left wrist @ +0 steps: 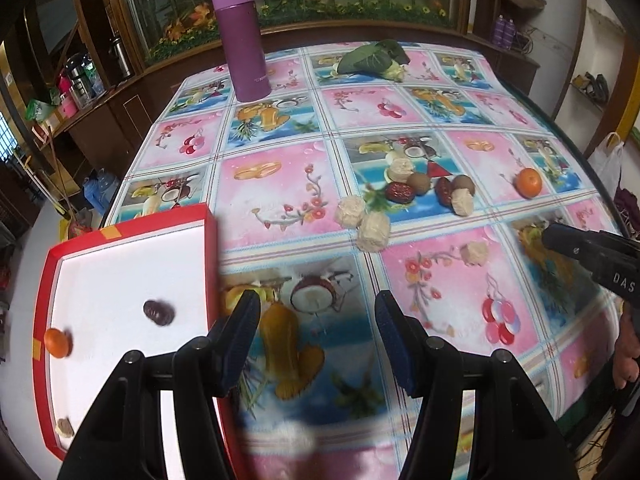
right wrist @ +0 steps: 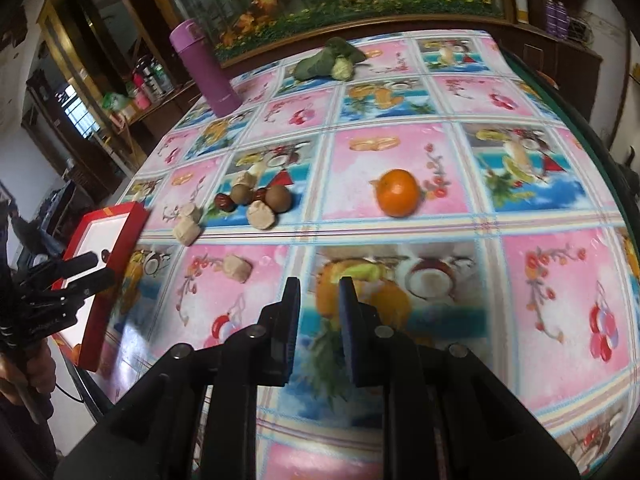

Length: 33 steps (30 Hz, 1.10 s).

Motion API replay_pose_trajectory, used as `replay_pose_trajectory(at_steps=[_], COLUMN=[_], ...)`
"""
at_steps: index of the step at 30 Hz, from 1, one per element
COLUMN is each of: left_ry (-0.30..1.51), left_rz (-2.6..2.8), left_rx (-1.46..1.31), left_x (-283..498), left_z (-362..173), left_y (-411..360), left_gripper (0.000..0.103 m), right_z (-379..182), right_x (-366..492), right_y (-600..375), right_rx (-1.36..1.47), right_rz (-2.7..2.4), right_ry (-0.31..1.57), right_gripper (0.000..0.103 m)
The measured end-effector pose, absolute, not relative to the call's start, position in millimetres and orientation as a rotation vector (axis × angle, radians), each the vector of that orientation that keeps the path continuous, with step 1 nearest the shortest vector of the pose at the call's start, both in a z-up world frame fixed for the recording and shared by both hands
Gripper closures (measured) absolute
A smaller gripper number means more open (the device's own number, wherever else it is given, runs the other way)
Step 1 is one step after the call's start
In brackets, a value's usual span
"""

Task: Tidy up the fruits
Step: 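Move both open tools back toward the fruit pile, then grasp an orange with the right tool while the left tool grasps a beige cube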

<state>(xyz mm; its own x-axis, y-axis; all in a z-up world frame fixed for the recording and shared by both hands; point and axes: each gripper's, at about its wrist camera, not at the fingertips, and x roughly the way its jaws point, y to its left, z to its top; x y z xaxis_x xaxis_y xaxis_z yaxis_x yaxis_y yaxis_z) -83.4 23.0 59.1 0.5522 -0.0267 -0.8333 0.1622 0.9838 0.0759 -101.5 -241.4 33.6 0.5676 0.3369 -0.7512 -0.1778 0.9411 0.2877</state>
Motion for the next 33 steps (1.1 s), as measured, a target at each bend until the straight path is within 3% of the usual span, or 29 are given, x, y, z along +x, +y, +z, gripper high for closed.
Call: replay_pose_trajectory(at_steps=[12,18,20,22,24,33], left_ry=[1.033,1.027,1.033,1.03,1.031,1.067], left_rz=[-0.145,-0.192,-0.203,-0.218,-0.205,-0.196], left_rx=[0.126,0.151,0.154,0.161,0.174,0.136], left_x=[-48.8,-44.6,-42.0,-41.8,-40.5,-33.2], left_z=[43.1,44.9,42.7,41.9,39.8,28.6], left_y=[14.1,2.0,-4.7,-9.2,-8.6,-3.6], left_gripper=[0.044,0.044,0.044,0.044,0.044,0.044], right_z=[21.3,37.6,38.0,38.6,39.4,20.5], right_x=[-53.7,-59.9,-64.5,-66.5,-64.9,-29.4], right_y=[-194.8,-247.4,-271.5,-287.5,-294.2,-282.0], right_rx=[0.136,0.202,0.218,0.238,0.247,0.223], right_rz=[0.383,0.268,0.207,0.145,0.128,0.086], right_ry=[0.987,0.893,0.888,0.866,0.846,0.9], right_gripper=[0.082,0.082,0.075,0.052,0.046,0.047])
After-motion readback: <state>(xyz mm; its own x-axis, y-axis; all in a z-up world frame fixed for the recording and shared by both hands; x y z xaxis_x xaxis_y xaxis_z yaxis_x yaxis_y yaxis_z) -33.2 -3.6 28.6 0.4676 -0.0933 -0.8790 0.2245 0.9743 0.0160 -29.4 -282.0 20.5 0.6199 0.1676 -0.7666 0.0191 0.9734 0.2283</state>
